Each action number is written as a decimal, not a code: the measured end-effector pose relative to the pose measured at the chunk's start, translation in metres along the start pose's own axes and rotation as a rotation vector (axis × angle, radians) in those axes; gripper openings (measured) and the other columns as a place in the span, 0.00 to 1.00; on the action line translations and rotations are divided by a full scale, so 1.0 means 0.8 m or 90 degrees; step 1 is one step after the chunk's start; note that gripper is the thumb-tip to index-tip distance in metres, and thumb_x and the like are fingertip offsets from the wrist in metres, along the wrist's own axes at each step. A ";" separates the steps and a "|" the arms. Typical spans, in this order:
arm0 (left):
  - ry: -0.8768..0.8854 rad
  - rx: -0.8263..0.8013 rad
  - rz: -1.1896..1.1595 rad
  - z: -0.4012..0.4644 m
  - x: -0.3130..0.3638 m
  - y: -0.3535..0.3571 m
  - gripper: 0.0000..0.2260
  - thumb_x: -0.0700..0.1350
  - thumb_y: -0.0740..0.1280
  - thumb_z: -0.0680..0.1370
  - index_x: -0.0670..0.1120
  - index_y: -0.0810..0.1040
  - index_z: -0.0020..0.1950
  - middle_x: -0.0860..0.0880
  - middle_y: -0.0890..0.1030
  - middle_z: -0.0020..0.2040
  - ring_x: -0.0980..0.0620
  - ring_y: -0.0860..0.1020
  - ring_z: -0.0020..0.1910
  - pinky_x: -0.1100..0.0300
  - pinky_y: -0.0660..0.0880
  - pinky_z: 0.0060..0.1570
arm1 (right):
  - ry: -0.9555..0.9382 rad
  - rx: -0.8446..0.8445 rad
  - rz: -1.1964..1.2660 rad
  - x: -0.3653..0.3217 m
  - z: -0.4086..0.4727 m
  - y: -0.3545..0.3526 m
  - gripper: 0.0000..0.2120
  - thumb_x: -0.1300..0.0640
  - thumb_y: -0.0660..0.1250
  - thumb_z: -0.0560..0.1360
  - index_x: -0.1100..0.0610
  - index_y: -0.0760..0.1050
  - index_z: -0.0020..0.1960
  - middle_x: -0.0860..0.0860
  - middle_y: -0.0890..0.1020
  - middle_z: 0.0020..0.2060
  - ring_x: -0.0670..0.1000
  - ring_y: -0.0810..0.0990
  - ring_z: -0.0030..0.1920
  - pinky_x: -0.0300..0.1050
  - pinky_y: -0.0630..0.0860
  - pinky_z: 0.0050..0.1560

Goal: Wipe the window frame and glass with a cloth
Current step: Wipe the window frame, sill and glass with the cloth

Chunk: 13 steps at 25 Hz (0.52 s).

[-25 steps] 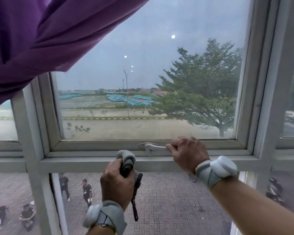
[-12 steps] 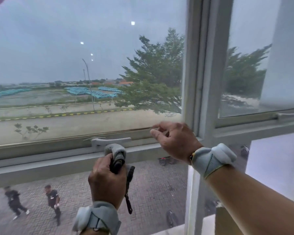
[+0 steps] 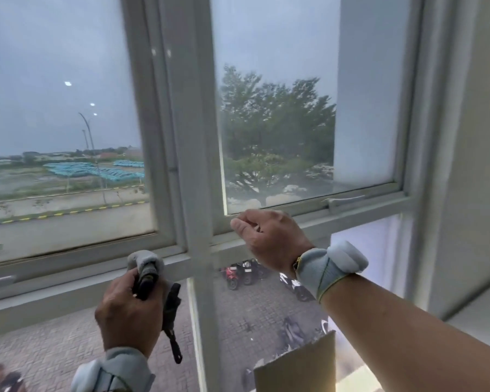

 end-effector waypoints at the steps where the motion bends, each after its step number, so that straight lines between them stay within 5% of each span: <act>1: -0.004 -0.005 -0.007 -0.005 0.011 0.013 0.14 0.50 0.71 0.68 0.41 0.83 0.46 0.39 0.81 0.39 0.37 0.78 0.40 0.50 0.74 0.43 | 0.001 -0.001 -0.009 0.014 -0.002 -0.008 0.16 0.40 0.58 0.77 0.49 0.79 0.50 0.46 0.83 0.42 0.50 0.79 0.43 0.45 0.76 0.45; 4: -0.019 -0.023 -0.043 -0.020 0.043 0.070 0.13 0.50 0.75 0.69 0.42 0.82 0.45 0.38 0.81 0.37 0.36 0.79 0.40 0.48 0.75 0.45 | 0.017 0.015 -0.024 0.072 -0.001 -0.040 0.17 0.40 0.59 0.77 0.50 0.80 0.50 0.46 0.83 0.42 0.49 0.79 0.44 0.45 0.76 0.46; 7: -0.025 0.018 -0.070 -0.029 0.042 0.090 0.23 0.62 0.67 0.70 0.42 0.79 0.46 0.40 0.80 0.37 0.36 0.79 0.40 0.48 0.76 0.43 | 0.043 0.017 -0.032 0.117 0.007 -0.053 0.16 0.41 0.60 0.77 0.50 0.80 0.47 0.46 0.83 0.40 0.50 0.79 0.44 0.46 0.77 0.47; 13: 0.135 -0.004 0.015 -0.058 0.138 0.169 0.16 0.56 0.67 0.72 0.43 0.83 0.41 0.40 0.79 0.35 0.35 0.78 0.35 0.48 0.72 0.36 | 0.064 0.010 -0.074 0.191 0.049 -0.068 0.17 0.41 0.58 0.77 0.51 0.79 0.47 0.46 0.82 0.37 0.51 0.79 0.43 0.48 0.77 0.47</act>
Point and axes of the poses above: each hand's wrist, its own z-axis towards the middle knuckle, its own y-axis out of the palm, x = y × z, the point moved 8 cm from there along z, towards the middle knuckle
